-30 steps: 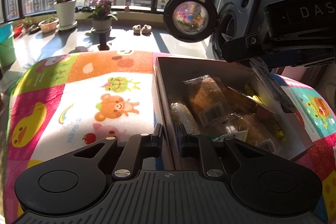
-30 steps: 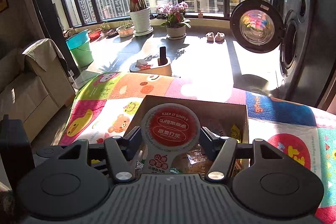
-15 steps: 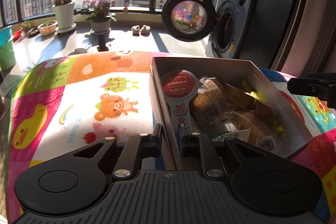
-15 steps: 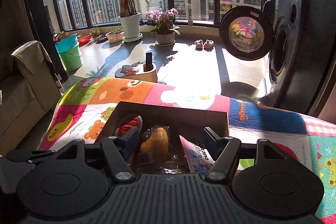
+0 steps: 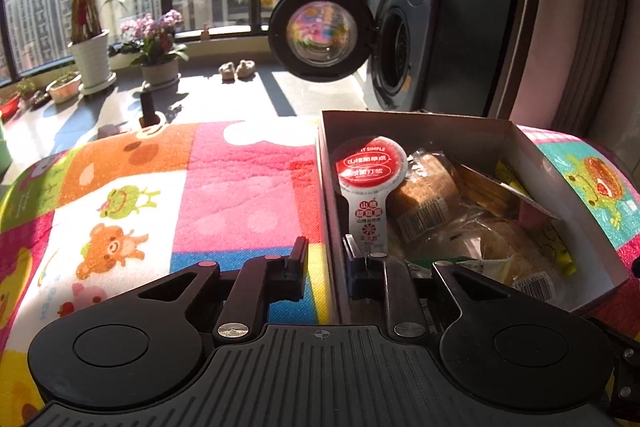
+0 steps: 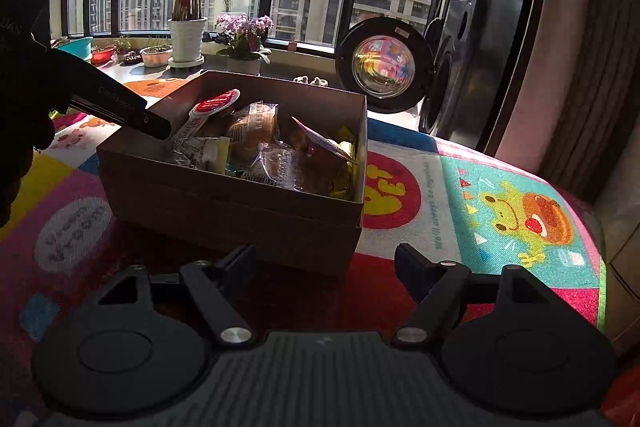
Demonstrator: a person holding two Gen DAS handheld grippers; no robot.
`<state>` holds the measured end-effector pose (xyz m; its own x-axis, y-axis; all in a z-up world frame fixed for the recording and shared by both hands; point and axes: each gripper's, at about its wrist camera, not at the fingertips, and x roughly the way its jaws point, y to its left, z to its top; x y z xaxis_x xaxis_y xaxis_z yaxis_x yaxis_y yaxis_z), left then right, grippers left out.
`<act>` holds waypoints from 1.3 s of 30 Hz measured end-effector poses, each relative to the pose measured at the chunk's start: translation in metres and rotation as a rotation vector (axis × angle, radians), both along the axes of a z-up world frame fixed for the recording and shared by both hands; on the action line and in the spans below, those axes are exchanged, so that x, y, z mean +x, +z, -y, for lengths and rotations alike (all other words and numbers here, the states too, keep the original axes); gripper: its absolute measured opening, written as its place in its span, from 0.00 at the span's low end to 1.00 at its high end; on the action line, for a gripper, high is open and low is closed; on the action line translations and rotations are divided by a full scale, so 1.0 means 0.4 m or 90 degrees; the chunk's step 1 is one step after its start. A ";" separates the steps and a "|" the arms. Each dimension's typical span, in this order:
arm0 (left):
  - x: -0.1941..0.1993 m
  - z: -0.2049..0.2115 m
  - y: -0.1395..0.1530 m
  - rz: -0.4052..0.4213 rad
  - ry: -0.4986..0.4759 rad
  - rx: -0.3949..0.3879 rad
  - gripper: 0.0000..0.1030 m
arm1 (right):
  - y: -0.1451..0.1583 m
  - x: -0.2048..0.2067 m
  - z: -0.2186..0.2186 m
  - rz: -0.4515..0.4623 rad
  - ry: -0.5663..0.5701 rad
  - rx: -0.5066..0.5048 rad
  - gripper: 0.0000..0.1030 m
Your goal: Organize objects
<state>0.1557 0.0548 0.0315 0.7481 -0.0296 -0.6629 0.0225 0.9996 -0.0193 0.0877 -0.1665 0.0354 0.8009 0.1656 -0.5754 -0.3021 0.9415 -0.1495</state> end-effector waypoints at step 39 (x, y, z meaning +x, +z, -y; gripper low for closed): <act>-0.423 0.135 -0.099 0.050 -0.004 0.005 0.58 | -0.098 -0.122 0.006 -0.068 -0.086 0.087 1.00</act>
<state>-0.0137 0.0009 -0.0082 0.7975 -0.0294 -0.6026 0.0293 0.9995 -0.0101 0.0389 -0.1690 -0.0039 0.7572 0.1431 -0.6374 -0.1787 0.9839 0.0086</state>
